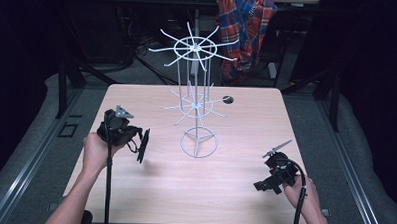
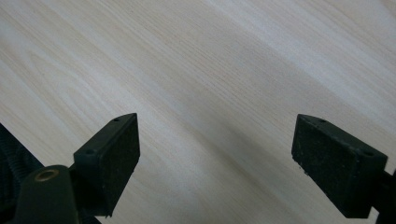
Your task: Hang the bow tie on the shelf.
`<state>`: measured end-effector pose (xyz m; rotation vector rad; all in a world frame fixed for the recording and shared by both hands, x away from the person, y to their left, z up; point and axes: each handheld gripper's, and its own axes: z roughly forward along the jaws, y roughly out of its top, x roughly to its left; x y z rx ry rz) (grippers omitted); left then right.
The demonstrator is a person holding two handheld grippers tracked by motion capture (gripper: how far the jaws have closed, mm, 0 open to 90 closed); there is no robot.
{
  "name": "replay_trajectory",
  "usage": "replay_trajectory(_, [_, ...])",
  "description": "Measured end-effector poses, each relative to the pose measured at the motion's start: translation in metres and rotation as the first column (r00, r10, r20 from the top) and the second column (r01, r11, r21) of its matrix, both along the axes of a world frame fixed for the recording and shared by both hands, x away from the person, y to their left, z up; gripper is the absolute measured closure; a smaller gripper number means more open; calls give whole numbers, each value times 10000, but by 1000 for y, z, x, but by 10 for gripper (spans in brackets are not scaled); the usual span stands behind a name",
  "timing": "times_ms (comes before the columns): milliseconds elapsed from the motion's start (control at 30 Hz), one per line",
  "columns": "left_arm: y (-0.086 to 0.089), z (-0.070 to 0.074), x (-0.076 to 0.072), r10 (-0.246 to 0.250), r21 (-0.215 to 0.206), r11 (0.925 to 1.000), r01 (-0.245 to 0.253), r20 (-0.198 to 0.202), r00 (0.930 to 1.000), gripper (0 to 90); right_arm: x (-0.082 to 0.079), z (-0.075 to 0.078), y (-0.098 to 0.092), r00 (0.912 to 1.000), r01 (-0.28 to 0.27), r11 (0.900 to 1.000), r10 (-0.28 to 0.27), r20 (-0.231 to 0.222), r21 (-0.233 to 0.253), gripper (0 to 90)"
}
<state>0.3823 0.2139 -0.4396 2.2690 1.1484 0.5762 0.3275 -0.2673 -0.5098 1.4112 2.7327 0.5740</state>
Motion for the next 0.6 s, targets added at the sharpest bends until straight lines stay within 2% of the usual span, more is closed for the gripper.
replay_trajectory(267, [-3,5,4,132,9,9999,-132,42,9999,796,0,0,0,10000,20,10000,-20,4,11,151])
replay_trajectory(433, [-7,10,7,31,-57,10000,-31,42,10000,794,0,0,0,10000,2,10000,-2,0,-1,151])
replay_trajectory(600, [-11,14,8,-65,7,10000,65,226,9997,792,0,0,0,10000,-36,10000,36,-29,10,151])
